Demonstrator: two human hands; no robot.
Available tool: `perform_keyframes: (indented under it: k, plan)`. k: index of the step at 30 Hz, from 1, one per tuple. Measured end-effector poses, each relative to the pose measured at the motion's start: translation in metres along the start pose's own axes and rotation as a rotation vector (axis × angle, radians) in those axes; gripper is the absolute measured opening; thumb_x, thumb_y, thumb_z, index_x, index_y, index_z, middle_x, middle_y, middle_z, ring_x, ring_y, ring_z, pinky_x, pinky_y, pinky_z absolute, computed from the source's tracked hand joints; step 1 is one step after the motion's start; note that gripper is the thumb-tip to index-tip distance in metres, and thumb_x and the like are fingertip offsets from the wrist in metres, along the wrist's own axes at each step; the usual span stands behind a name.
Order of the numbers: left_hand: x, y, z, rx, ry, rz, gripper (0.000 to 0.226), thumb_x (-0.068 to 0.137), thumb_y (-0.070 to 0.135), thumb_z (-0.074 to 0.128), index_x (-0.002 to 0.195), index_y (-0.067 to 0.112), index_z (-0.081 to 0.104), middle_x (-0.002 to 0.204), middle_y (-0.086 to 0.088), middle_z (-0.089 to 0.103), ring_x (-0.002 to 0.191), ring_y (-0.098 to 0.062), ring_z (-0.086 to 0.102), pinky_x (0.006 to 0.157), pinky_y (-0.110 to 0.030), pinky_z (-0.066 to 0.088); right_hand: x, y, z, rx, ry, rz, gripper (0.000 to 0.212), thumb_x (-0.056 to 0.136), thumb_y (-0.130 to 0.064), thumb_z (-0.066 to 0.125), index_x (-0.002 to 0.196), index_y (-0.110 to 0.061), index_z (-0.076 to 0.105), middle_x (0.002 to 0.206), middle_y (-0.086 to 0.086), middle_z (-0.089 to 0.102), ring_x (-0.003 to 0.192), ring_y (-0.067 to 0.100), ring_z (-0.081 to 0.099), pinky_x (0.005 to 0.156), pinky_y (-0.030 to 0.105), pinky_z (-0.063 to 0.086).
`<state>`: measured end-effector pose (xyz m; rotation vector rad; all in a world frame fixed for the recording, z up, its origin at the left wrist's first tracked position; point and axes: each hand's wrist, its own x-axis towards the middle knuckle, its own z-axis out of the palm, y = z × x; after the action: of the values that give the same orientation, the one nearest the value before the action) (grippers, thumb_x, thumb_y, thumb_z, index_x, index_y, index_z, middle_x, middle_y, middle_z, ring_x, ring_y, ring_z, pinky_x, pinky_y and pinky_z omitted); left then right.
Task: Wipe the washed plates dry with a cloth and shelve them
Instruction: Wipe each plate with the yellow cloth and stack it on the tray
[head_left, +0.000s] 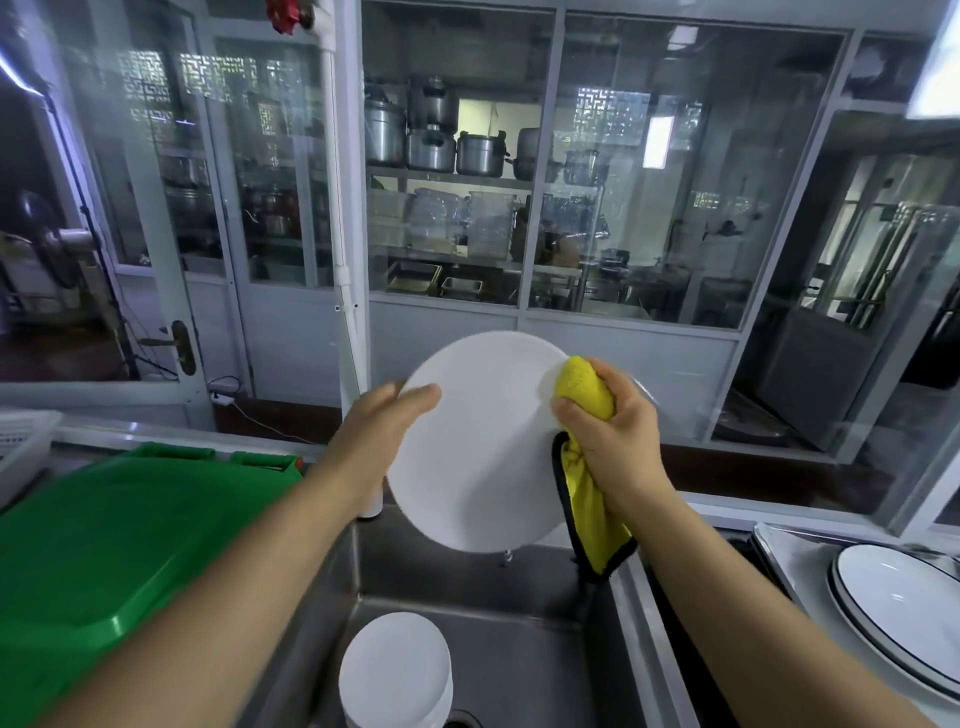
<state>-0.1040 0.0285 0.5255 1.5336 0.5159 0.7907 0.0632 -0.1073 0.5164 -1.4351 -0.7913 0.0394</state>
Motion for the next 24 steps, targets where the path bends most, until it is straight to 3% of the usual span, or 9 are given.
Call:
perform_keyframes:
  k: [3,5,7,10,12,15,18,20,24]
  plan:
    - [0.013,0.024,-0.004,0.393,-0.159,0.06,0.037,0.082,0.049,0.059,0.087,0.013,0.069,0.084,-0.007,0.073,0.079,-0.026,0.069,0.074,-0.035,0.051,0.001,-0.008,0.004,-0.209,-0.14,-0.132,0.037,0.081,-0.011,0.073,0.114,-0.026,0.062,0.103,-0.009,0.064,0.093,-0.005,0.059,0.084,0.021,0.048]
    - [0.017,0.032,-0.002,0.582,-0.138,0.132,0.045,0.089,0.047,0.057,0.076,0.005,0.063,0.068,-0.008,0.064,0.064,-0.024,0.062,0.063,-0.03,0.043,0.002,-0.016,0.004,-0.323,-0.166,-0.21,0.043,0.082,-0.018,0.073,0.121,-0.03,0.06,0.109,-0.01,0.065,0.101,0.007,0.06,0.09,0.032,0.049]
    - [0.013,0.032,-0.001,0.609,-0.078,0.216,0.051,0.089,0.048,0.058,0.072,0.0,0.06,0.061,-0.006,0.058,0.057,-0.022,0.055,0.06,-0.029,0.038,0.002,-0.024,0.001,-0.425,-0.17,-0.308,0.046,0.083,-0.023,0.072,0.124,-0.035,0.057,0.111,-0.015,0.061,0.105,0.012,0.057,0.092,0.036,0.048]
    - [0.007,0.028,0.001,0.52,0.0,0.286,0.042,0.091,0.043,0.056,0.07,0.007,0.063,0.061,-0.01,0.06,0.057,-0.023,0.055,0.06,-0.03,0.038,0.002,-0.031,-0.001,-0.401,-0.139,-0.349,0.047,0.082,-0.022,0.073,0.117,-0.047,0.053,0.105,-0.023,0.057,0.101,0.008,0.056,0.091,0.033,0.047]
    - [0.002,0.025,0.003,0.438,0.044,0.303,0.048,0.091,0.045,0.057,0.073,0.001,0.061,0.063,-0.014,0.058,0.058,-0.024,0.054,0.059,-0.032,0.038,0.003,-0.029,-0.001,-0.316,-0.102,-0.281,0.046,0.082,-0.022,0.073,0.115,-0.047,0.053,0.107,-0.021,0.061,0.1,0.007,0.058,0.091,0.032,0.049]
    - [-0.005,0.02,0.009,0.21,0.139,0.26,0.045,0.09,0.046,0.057,0.077,0.003,0.064,0.072,-0.017,0.066,0.067,-0.032,0.061,0.062,-0.038,0.047,-0.001,-0.02,0.003,-0.223,0.003,-0.167,0.046,0.086,-0.019,0.069,0.127,-0.033,0.053,0.107,-0.016,0.062,0.096,0.006,0.059,0.09,0.034,0.05]
    - [-0.012,0.017,0.018,-0.022,0.258,0.159,0.029,0.092,0.04,0.055,0.077,0.018,0.065,0.074,0.001,0.071,0.075,-0.022,0.067,0.066,-0.035,0.051,-0.013,-0.01,0.011,-0.237,0.137,-0.114,0.055,0.088,-0.02,0.064,0.138,-0.027,0.041,0.125,-0.007,0.056,0.11,0.011,0.053,0.096,0.037,0.045]
    - [-0.016,0.015,0.024,-0.181,0.336,0.09,0.026,0.092,0.04,0.056,0.078,0.019,0.063,0.069,0.007,0.07,0.072,-0.015,0.066,0.064,-0.031,0.053,-0.024,-0.005,0.018,-0.292,0.181,-0.088,0.062,0.09,-0.022,0.063,0.143,-0.025,0.031,0.139,-0.006,0.043,0.118,0.01,0.045,0.098,0.032,0.039]
    - [-0.021,0.01,0.03,-0.302,0.382,0.019,0.025,0.093,0.039,0.054,0.081,0.018,0.061,0.076,0.005,0.068,0.076,-0.017,0.066,0.069,-0.033,0.053,-0.035,0.008,0.028,-0.528,0.264,-0.253,0.066,0.085,-0.019,0.07,0.139,-0.006,0.036,0.141,0.013,0.039,0.126,0.028,0.034,0.108,0.045,0.029]
